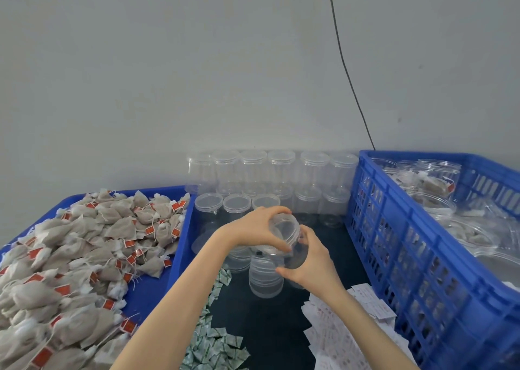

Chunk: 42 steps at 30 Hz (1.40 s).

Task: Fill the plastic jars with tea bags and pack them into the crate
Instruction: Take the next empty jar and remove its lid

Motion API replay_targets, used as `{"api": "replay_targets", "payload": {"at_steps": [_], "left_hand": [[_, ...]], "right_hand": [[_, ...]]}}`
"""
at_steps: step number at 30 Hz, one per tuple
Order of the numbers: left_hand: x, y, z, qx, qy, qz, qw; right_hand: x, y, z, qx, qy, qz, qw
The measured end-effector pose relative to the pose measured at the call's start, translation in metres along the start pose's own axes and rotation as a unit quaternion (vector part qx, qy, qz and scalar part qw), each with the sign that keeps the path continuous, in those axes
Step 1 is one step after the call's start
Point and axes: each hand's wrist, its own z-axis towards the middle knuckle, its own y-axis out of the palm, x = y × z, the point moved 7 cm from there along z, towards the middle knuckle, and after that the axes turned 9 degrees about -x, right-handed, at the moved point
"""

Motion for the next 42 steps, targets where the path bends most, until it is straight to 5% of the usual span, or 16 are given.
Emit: {"api": "replay_targets", "payload": {"at_steps": [5, 11, 15, 19, 26, 39, 42], "left_hand": [[-0.016, -0.024, -0.002, 0.208, -0.078, -0.111, 0.969], [-0.045, -0.004, 0.031, 0.156, -0.151, -0.148, 0.965], [-0.051, 0.026, 0.056, 0.156, -0.191, 0.056, 0.967], [-0.036, 0.06, 0.085, 0.112, -0.143, 0.241, 0.953], [-0.034, 0.111, 0.125, -0.035, -0.111, 0.504, 0.856], [-0.037, 0.114, 0.109, 0.014, -0.084, 0.568, 0.819], [-0.037, 0.099, 0.093, 0.057, -0.086, 0.528, 0.843]], "right_hand": [[0.012, -0.006, -0.003, 0.069, -0.009, 0.022, 0.997], [0.036, -0.032, -0.007, 0.15, 0.017, 0.127, 0.98], [0.045, -0.04, -0.01, 0.15, 0.02, 0.159, 0.976], [0.053, -0.046, -0.014, 0.157, 0.019, 0.175, 0.972], [0.052, -0.043, -0.015, 0.146, 0.005, 0.181, 0.973], [0.009, -0.023, -0.005, 0.116, -0.051, 0.215, 0.968], [-0.002, -0.019, -0.005, 0.093, -0.064, 0.251, 0.961]]}}
